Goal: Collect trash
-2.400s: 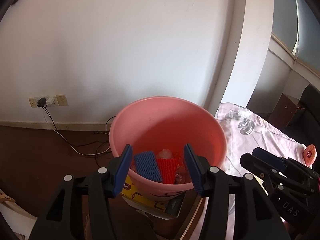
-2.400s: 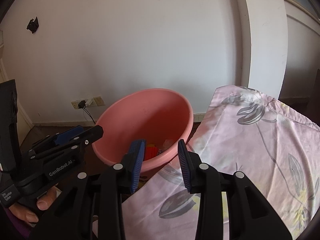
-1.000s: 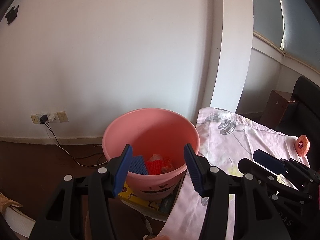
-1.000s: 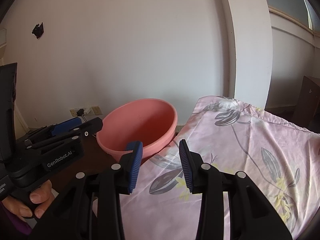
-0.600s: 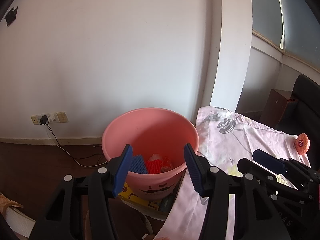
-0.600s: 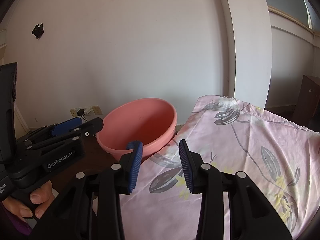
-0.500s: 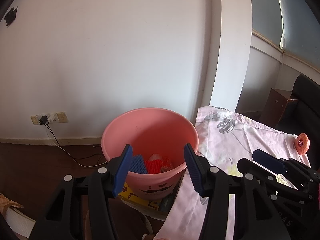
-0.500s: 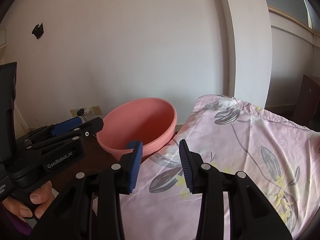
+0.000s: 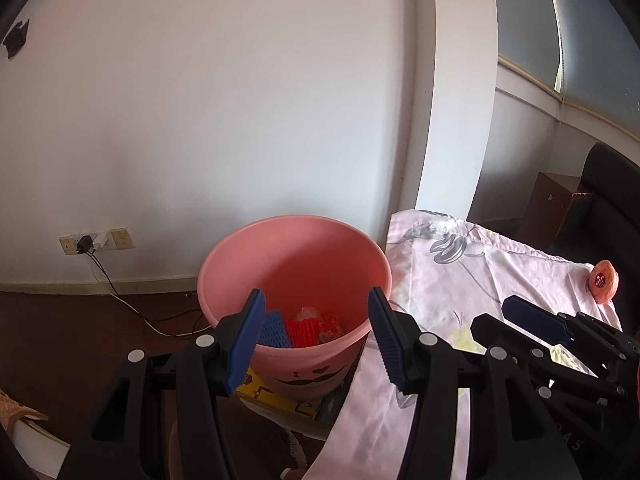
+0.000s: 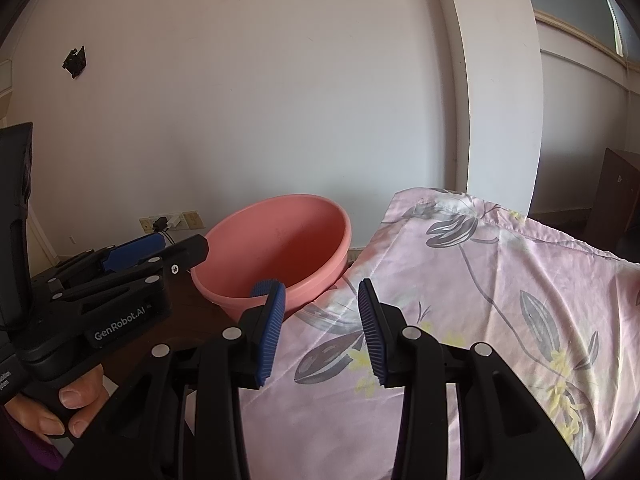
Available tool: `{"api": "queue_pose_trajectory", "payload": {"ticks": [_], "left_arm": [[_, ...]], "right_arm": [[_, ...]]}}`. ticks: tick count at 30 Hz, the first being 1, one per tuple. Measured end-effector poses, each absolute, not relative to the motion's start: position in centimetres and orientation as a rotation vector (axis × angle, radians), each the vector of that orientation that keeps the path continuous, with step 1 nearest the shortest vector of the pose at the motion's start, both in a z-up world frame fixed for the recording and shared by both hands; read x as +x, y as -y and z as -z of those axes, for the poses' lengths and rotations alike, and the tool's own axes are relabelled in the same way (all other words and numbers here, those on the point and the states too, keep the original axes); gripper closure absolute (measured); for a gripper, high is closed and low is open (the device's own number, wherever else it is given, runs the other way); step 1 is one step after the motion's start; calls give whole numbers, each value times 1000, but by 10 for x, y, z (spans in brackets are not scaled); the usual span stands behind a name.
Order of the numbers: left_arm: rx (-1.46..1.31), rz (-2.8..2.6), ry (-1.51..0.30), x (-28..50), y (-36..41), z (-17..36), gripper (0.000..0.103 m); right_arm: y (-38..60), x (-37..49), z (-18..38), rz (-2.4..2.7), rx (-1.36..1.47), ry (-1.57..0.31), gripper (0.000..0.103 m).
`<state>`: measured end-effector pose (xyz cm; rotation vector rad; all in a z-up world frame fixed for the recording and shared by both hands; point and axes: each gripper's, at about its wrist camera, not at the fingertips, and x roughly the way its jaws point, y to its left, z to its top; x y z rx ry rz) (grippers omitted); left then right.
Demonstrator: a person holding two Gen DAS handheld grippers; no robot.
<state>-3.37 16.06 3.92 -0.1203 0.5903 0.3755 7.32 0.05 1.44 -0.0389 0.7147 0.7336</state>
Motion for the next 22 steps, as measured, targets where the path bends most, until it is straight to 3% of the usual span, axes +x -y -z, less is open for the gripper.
{"api": "queue_pose_trajectory", "payload": {"ticks": [22], "left_arm": [[-110, -371, -594, -31, -157, -38, 50]], "right_arm": [[1, 73, -13, -733, -39, -717, 64]]}}
